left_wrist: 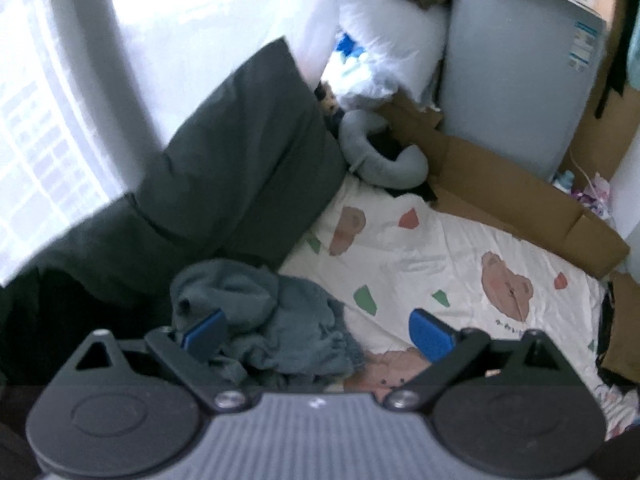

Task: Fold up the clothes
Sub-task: 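Move both tools toward the crumpled grey-blue pants beside the dark pillow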

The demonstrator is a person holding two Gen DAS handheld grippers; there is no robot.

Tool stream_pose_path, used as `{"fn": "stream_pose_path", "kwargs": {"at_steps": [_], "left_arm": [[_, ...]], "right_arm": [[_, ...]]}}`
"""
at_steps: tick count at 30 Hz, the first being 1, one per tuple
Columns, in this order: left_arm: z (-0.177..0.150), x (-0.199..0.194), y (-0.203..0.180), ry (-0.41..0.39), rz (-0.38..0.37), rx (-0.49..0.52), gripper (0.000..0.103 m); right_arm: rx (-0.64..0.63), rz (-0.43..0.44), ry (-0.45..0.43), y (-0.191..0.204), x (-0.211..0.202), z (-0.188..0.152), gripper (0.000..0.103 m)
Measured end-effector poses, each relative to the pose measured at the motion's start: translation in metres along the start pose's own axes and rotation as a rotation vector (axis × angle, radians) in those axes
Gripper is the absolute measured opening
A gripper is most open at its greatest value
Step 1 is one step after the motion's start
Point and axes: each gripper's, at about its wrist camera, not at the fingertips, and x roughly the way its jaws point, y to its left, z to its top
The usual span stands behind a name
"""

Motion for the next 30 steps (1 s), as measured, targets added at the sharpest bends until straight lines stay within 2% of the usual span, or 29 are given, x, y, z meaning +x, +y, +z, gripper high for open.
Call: {"fn": "stream_pose_path", "kwargs": {"at_steps": [5, 10, 15, 18, 21, 30], "left_arm": [[-0.013, 0.025, 0.015, 0.024, 0.019, -0.051, 0.099], [-0.023, 0.045, 0.028, 0.019, 0.078, -0.077, 0.099], [-0.036, 0.069, 0.042, 0.052, 0.086, -0.108, 0.099], [-0.042, 0.083, 0.049, 0.07, 0.066, -0.137, 0.1], [-0.047, 0.097, 0.053, 0.072, 0.077, -0.145, 0.102], [-0.056, 0.134, 0.065, 0.085, 0.078, -0.205, 0.102]], "right_arm": [[0.009, 0.018, -0.011, 0.005, 0.012, 0.008, 0.102], [-0.063, 0.019, -0.005, 0.02, 0.026, 0.017, 0.102], [-0.126, 0.035, -0.016, 0.034, 0.04, 0.024, 0.102], [-0.131, 0.077, 0.012, 0.04, 0.056, 0.03, 0.102], [-0.129, 0.096, 0.045, 0.044, 0.073, 0.034, 0.102], [-0.216, 0.105, 0.107, 0.056, 0.119, 0.041, 0.102]]}}
